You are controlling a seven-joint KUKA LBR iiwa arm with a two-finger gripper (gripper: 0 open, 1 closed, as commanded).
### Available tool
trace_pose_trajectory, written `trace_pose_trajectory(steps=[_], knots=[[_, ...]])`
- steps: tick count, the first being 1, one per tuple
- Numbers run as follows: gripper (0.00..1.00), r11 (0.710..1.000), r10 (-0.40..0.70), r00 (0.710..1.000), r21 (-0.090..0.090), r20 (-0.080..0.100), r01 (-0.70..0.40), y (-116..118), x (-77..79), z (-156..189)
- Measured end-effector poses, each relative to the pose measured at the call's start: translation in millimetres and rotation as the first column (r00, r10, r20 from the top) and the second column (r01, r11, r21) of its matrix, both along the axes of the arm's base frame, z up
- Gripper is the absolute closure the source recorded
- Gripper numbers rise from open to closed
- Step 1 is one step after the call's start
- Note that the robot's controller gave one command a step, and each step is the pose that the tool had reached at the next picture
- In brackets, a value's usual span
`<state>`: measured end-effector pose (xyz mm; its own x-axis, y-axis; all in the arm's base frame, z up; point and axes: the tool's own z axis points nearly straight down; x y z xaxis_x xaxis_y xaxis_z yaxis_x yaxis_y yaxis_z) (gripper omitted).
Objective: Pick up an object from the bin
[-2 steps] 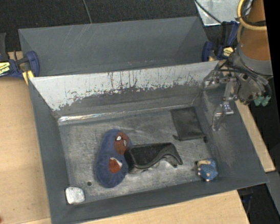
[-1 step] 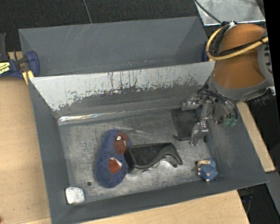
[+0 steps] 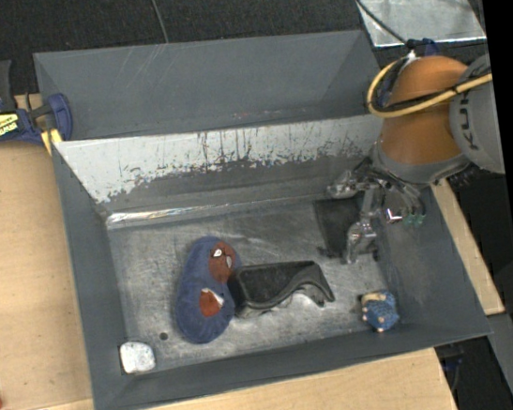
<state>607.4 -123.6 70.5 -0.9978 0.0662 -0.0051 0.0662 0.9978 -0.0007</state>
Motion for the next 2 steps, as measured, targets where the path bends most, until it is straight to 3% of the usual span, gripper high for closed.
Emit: trace_pose_trajectory(steps=[1, 2], knots=[[1.00, 1.000, 0.002, 1.000, -0.002, 0.011, -0.002, 1, 3.0, 7], [1.00, 1.000, 0.026, 1.000, -0.003, 0.008, -0.026, -7, -13.6, 149]])
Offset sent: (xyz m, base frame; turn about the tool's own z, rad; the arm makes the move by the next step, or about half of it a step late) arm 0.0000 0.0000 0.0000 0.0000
